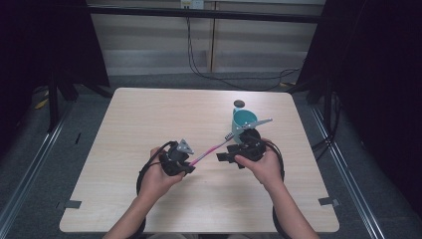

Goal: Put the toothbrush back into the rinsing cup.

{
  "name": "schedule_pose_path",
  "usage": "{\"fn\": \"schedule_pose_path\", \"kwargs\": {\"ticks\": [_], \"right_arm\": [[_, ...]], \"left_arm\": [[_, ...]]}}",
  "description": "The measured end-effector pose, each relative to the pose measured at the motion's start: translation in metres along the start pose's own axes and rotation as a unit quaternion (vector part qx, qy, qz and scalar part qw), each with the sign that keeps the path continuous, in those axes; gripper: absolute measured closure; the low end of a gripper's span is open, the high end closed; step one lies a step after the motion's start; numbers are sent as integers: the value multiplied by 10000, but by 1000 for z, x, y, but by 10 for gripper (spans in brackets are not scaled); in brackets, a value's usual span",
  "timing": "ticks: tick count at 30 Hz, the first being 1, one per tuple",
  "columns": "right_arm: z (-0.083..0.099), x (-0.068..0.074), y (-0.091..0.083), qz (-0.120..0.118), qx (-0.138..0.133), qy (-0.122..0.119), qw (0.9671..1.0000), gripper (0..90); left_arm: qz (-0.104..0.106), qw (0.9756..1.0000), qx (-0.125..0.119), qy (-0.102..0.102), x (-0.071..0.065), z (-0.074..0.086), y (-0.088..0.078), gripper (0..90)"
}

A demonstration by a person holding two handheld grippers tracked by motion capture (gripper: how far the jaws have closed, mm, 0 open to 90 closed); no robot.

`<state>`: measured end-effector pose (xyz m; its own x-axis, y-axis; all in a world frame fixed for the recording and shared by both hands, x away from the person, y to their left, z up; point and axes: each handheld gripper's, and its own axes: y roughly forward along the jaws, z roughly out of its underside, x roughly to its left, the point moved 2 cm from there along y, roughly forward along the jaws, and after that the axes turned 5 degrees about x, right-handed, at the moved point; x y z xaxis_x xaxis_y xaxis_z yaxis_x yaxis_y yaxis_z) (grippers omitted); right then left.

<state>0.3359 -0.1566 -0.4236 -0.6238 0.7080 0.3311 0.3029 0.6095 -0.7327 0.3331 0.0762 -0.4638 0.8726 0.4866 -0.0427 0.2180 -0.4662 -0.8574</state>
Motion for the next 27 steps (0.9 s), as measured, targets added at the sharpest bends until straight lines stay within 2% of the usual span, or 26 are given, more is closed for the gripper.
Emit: {"fn": "schedule_pose_path", "kwargs": {"ticks": [4, 10, 20, 27], "right_arm": [[-1, 0, 2, 30, -30, 149, 9999, 417], [-3, -2, 3, -8, -240, 405, 9989, 444], [-8, -5, -1, -16, -401, 467, 9981, 483], [-10, -5, -5, -17, -511, 446, 9977, 518]], "left_arm": [[63, 10000, -66, -10, -2, -2, 0, 819], [68, 9999, -89, 58, -5, -5, 0, 819], [102, 9998, -147, 45, -8, -6, 2, 819], [201, 9995, -219, -84, -13, -10, 4, 819]]}}
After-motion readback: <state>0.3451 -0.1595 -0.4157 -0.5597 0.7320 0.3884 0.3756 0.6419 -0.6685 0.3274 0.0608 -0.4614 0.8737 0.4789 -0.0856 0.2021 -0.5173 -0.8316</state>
